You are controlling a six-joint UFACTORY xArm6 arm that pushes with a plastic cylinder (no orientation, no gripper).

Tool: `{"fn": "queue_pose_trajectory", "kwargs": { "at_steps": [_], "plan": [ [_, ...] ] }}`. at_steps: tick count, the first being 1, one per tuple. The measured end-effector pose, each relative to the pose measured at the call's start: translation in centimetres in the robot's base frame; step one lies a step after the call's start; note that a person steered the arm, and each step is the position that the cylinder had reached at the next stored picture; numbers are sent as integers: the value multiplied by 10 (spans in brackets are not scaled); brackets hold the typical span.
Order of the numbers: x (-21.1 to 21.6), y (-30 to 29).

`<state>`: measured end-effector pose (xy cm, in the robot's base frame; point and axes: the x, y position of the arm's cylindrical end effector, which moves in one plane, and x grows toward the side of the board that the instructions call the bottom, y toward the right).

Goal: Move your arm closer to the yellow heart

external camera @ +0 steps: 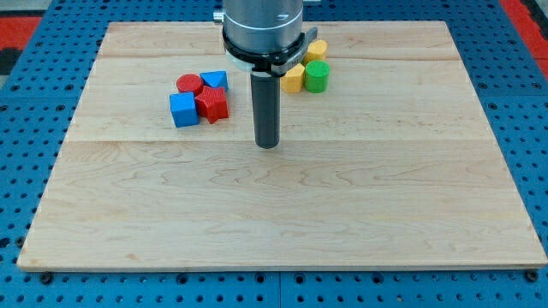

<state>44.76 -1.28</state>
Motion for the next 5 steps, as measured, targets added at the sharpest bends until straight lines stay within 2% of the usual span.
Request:
{"fn": "queue_pose_trajectory", "kwargs": {
  "at_steps": [2, 3, 5],
  "plan": [
    [0, 12],
    [-5, 37],
    [-47, 81]
  ]
}}
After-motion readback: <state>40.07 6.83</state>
